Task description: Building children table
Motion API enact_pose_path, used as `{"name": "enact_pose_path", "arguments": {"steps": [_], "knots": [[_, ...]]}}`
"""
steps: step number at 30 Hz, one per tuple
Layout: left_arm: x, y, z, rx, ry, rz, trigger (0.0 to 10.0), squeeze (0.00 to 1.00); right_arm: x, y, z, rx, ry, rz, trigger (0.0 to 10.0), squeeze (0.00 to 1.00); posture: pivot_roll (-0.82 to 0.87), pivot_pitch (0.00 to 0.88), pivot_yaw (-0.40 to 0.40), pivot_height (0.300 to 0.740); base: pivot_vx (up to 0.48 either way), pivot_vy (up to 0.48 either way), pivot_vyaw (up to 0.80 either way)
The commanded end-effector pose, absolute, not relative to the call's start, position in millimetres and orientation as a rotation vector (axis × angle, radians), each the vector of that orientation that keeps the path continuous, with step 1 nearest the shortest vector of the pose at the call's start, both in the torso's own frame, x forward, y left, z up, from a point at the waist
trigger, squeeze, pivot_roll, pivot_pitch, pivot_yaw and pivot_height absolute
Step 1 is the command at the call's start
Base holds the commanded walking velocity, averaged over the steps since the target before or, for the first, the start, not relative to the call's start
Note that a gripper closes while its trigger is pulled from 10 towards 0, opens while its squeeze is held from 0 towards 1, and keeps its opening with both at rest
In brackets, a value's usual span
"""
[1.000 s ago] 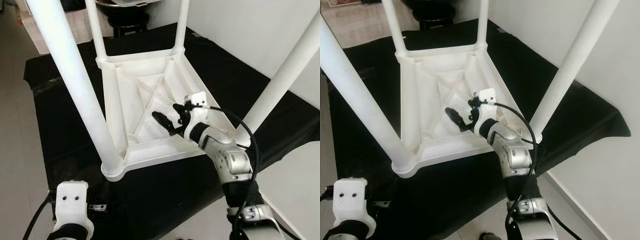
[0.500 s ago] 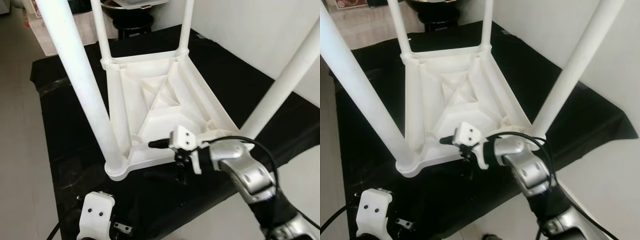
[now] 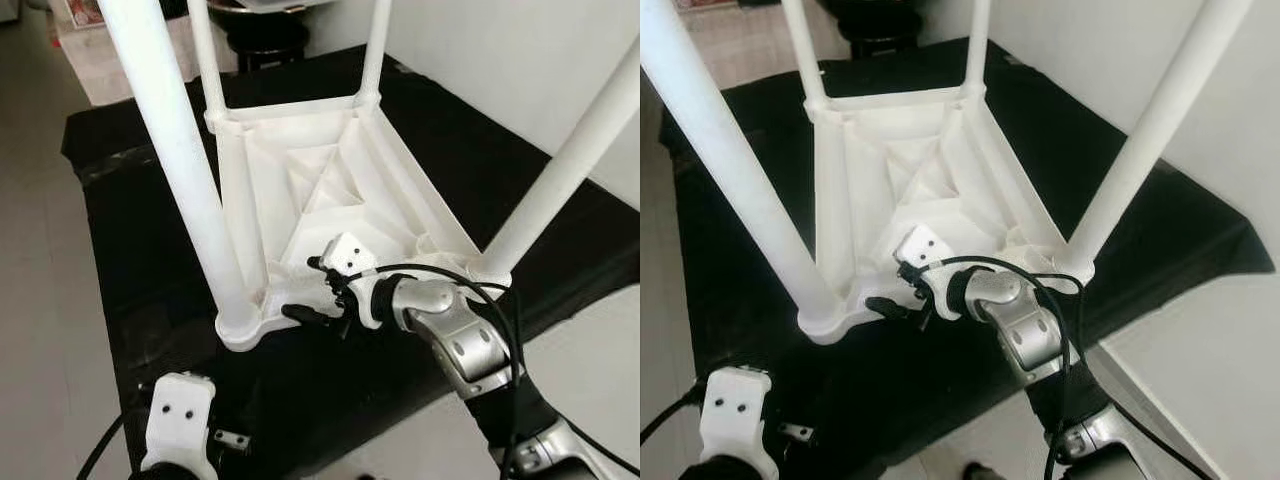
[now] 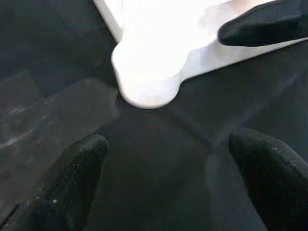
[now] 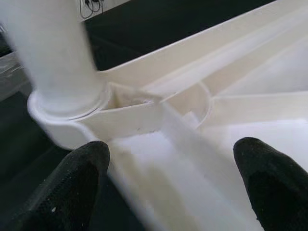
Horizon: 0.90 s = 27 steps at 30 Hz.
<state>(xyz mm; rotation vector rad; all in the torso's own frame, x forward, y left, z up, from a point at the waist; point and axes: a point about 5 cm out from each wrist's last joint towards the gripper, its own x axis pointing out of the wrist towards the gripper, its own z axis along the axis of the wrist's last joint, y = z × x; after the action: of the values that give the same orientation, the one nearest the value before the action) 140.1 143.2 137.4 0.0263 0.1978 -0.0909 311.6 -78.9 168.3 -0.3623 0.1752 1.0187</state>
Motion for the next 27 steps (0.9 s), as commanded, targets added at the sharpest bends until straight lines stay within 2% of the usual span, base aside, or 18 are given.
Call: {"name": "enact_pose_path", "arguments": {"steps": [1, 15, 20, 27], "knots": [[140, 147, 132, 0.034, 0.221, -0.070, 10.0, 0.00, 310, -78, 164, -0.359, 0.191, 1.015, 10.0, 0.00, 0.09, 0.130, -0.018, 0.740, 0.000, 0.000, 0.00], [145, 148, 133, 0.082, 0.196, -0.077, 10.0, 0.00, 310, -79, 152, -0.404, 0.269, 0.969, 10.0, 0.00, 0.08, 0.117, -0.013, 0.740, 0.000, 0.000, 0.00], [148, 147, 134, 0.102, 0.185, -0.099, 10.0, 0.00, 316, -87, 148, -0.419, 0.326, 0.908, 10.0, 0.00, 0.08, 0.115, -0.012, 0.740, 0.000, 0.000, 0.00], [147, 144, 133, 0.133, 0.185, -0.126, 10.0, 0.00, 324, -101, 151, -0.489, 0.367, 0.921, 10.0, 0.00, 0.08, 0.120, -0.012, 0.740, 0.000, 0.000, 0.00]]}}
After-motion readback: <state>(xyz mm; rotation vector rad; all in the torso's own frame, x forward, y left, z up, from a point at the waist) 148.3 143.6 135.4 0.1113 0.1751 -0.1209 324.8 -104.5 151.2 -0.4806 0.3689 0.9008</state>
